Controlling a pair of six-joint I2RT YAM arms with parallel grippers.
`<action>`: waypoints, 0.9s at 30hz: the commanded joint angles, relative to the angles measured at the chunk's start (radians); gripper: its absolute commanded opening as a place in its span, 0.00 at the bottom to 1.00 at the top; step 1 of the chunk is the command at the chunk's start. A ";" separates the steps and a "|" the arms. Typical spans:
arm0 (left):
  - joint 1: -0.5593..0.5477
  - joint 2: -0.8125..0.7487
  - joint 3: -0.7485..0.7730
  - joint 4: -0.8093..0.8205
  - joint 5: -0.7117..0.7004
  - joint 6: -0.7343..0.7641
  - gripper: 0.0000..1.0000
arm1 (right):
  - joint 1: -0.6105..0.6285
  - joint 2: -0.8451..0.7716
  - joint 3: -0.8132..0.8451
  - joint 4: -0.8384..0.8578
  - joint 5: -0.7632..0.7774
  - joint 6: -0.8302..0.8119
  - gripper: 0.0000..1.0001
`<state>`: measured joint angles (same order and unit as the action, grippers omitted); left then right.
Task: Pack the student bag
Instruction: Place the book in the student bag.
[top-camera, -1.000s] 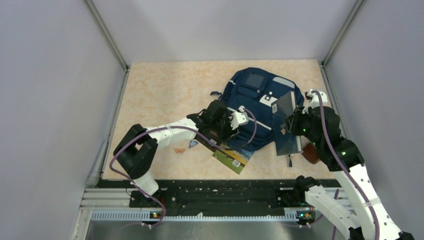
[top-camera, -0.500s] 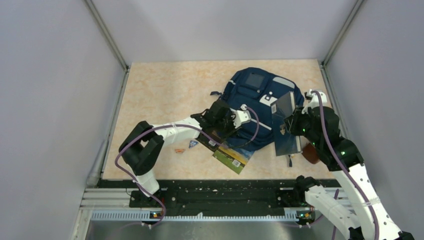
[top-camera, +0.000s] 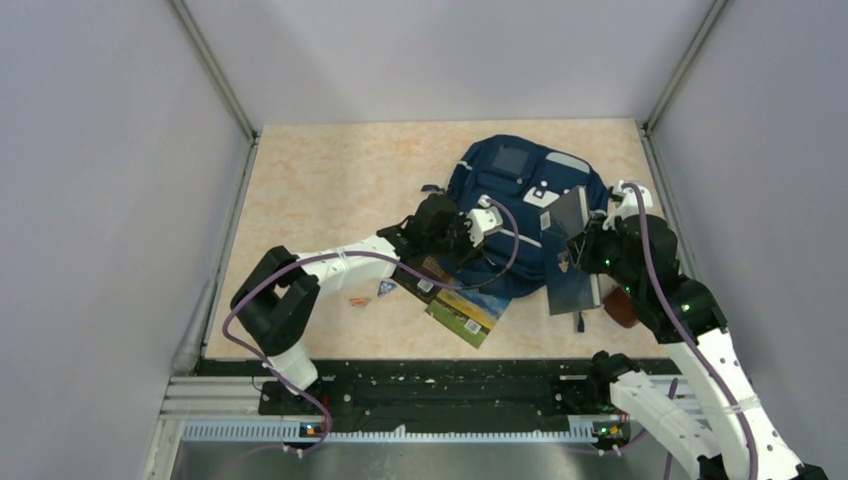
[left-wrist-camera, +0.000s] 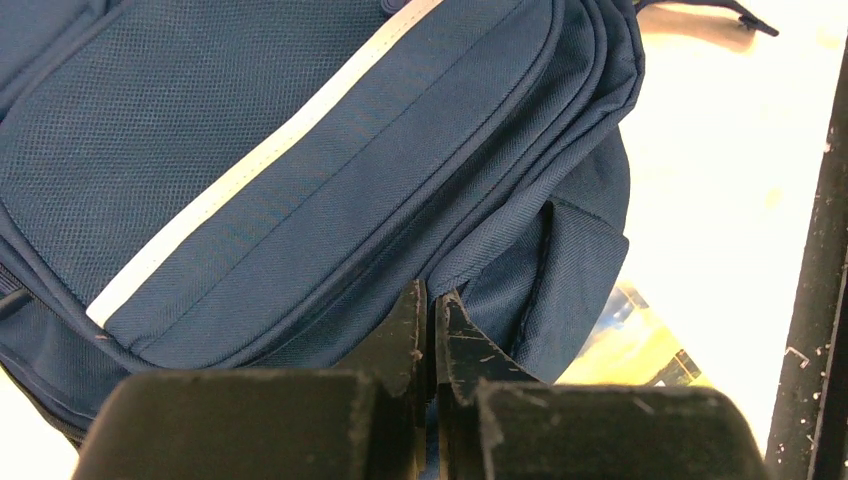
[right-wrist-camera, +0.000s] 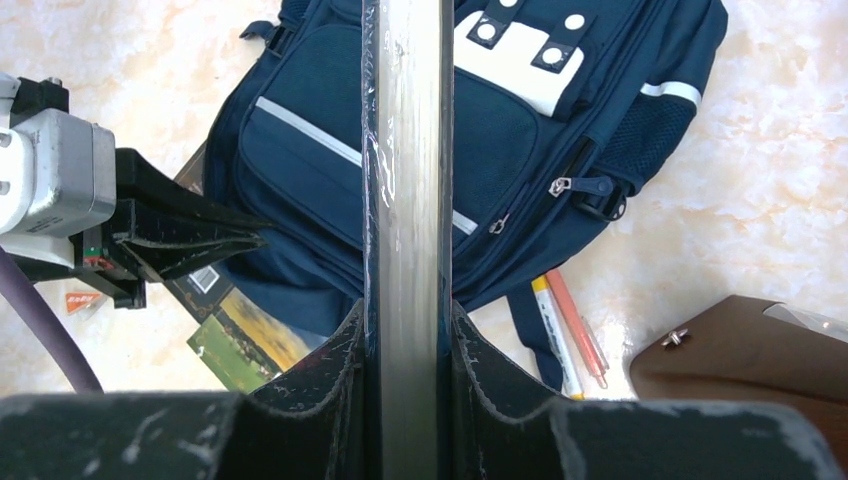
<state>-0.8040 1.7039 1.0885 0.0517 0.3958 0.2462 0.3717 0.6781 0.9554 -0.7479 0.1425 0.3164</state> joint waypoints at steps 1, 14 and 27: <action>0.004 -0.070 0.052 0.174 -0.022 -0.031 0.00 | 0.001 -0.039 0.050 0.112 -0.035 0.033 0.00; 0.052 -0.035 0.146 0.055 0.125 -0.016 0.00 | 0.001 -0.069 0.002 0.134 -0.188 0.095 0.00; 0.061 0.074 0.175 -0.116 0.244 0.025 0.00 | 0.001 -0.073 -0.134 0.188 -0.206 0.175 0.00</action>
<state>-0.7452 1.7622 1.2110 -0.0711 0.5831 0.2462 0.3717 0.6235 0.7769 -0.7147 -0.0410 0.4488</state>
